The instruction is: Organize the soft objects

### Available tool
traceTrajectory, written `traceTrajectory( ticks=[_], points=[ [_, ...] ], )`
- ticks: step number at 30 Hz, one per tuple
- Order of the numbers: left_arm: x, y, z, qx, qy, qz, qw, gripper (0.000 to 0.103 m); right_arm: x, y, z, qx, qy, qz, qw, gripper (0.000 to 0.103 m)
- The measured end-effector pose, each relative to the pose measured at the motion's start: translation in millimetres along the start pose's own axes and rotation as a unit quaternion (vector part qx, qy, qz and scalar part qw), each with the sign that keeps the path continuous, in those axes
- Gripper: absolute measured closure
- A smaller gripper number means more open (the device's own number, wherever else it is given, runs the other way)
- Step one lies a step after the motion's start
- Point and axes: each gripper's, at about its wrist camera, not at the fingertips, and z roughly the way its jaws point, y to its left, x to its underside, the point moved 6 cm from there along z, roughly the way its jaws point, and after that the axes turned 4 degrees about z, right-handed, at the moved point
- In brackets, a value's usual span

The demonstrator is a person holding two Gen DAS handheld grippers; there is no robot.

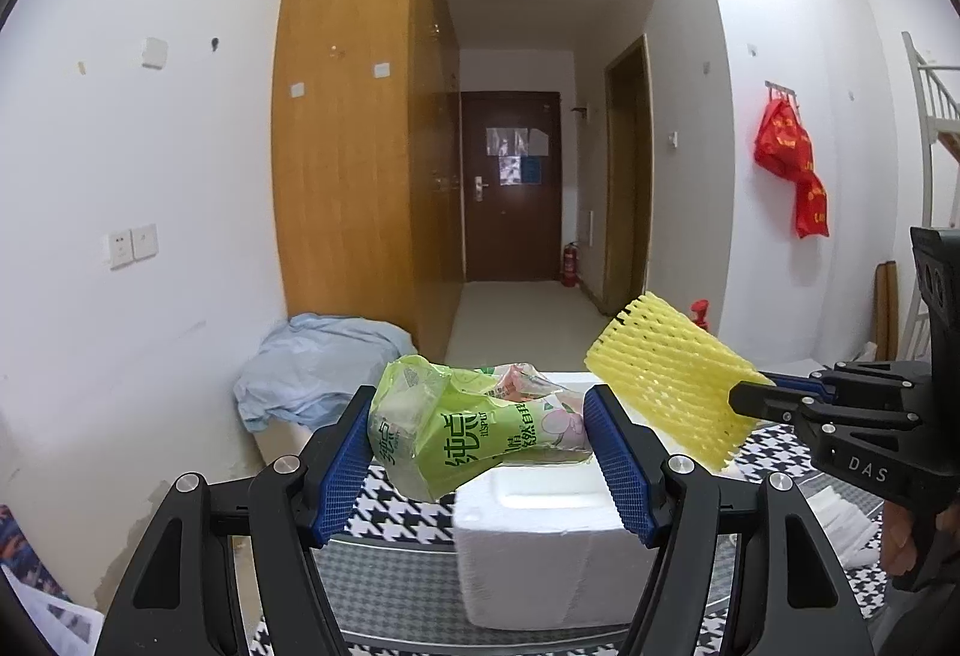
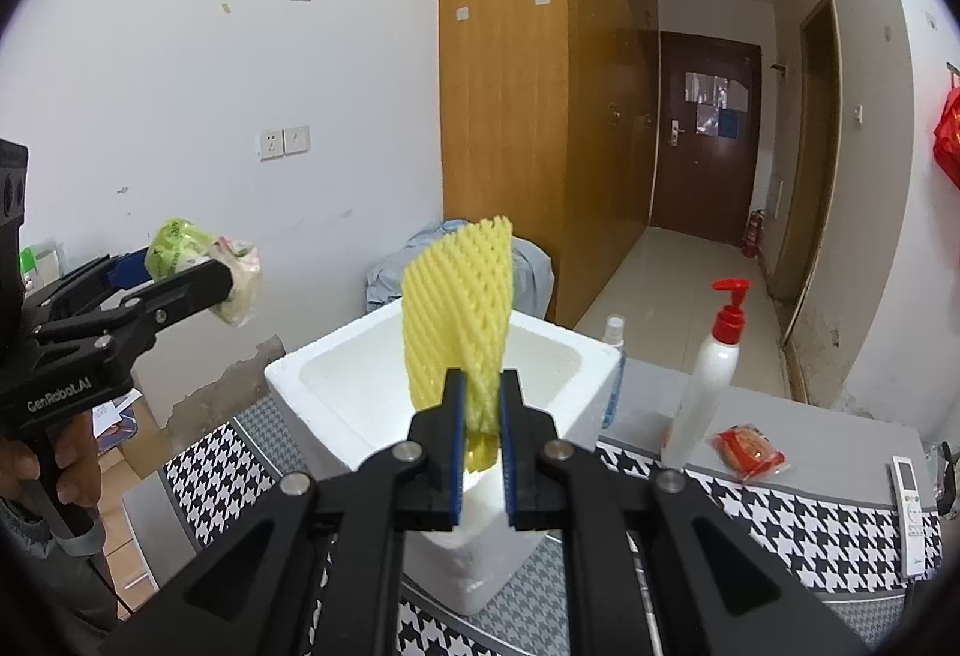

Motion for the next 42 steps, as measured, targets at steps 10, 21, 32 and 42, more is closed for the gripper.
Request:
traceTrajectory(
  ticks=[10,21,32,42],
  points=[
    [7,22,-3,-0.012,-0.001,-0.013,0.9998,0.033,-4,10,20,0.0,0.014,-0.007,1.0,0.09],
    [13,30,3,-0.016,0.007,-0.028,0.9994,0.033,0,10,37,0.002,0.034,-0.003,0.999,0.09],
    [15,32,3,-0.015,0.008,-0.038,0.9991,0.033,-4,9,25,0.004,0.012,0.003,1.0,0.019],
    [14,27,7,0.0,0.009,-0.033,0.9994,0.033,-2,5,17,0.01,0.011,0.003,1.0,0.019]
  ],
)
